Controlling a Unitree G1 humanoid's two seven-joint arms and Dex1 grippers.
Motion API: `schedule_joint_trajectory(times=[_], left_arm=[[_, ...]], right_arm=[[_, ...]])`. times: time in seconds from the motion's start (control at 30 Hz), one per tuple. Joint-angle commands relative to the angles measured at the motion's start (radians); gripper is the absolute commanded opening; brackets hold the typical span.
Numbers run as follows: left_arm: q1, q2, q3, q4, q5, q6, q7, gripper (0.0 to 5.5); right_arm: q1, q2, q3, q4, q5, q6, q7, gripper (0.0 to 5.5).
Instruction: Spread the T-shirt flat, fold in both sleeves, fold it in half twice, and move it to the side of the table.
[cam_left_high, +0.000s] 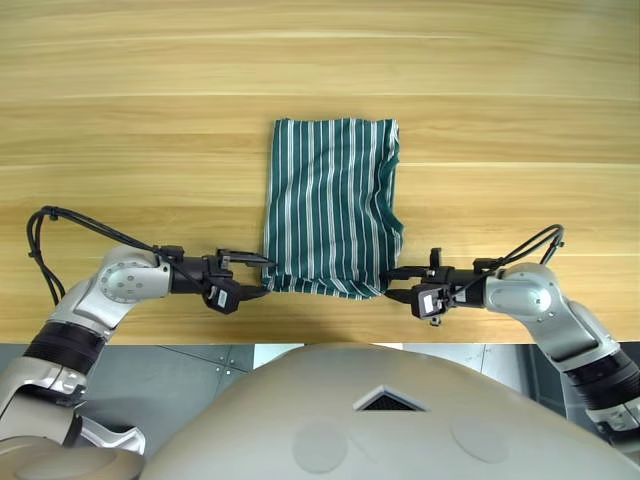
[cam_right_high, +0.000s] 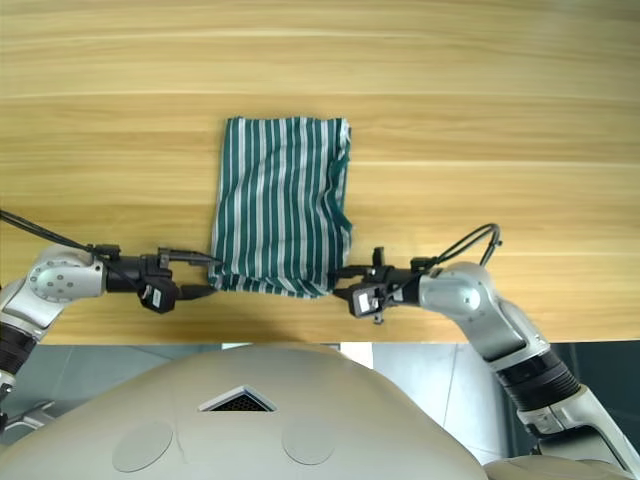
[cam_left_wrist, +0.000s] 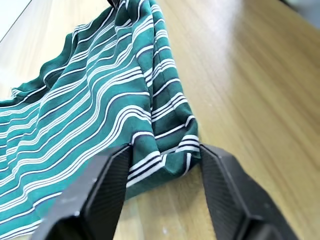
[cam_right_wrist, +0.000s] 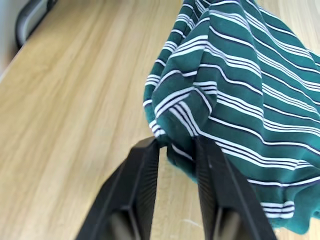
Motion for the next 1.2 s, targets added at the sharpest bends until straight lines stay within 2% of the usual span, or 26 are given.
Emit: schedule_joint_trajectory(times=[0.03,0.13,0.4,0.77,0.97,1.2], left_arm=[[0.000,0.011,-0.007,0.013,0.037,0.023,-0.010,1.88],[0.006,0.013,-0.010,0.001,0.028,0.025,-0.013,1.31],[0.029,0.020,-0.011,-0.044,-0.021,0.024,-0.029,0.00],[0.039,-0.005,0.023,-0.121,-0.104,0.072,-0.006,0.00],[0.117,0.073,0.046,-0.280,-0.276,0.073,-0.064,0.00],[0.233,0.170,0.085,-0.356,-0.346,0.029,-0.117,0.00]], right_arm=[[-0.013,0.002,-0.002,-0.006,0.003,-0.012,0.000,0.61],[-0.017,0.009,-0.001,-0.002,0.000,-0.016,-0.003,0.04],[-0.019,0.012,-0.009,0.002,-0.021,-0.015,-0.017,0.00],[0.027,-0.051,-0.056,-0.037,0.016,-0.030,-0.003,0.00],[0.149,-0.176,-0.136,-0.147,0.180,-0.110,0.062,0.00],[0.262,-0.261,-0.248,-0.207,0.316,-0.188,0.098,0.00]])
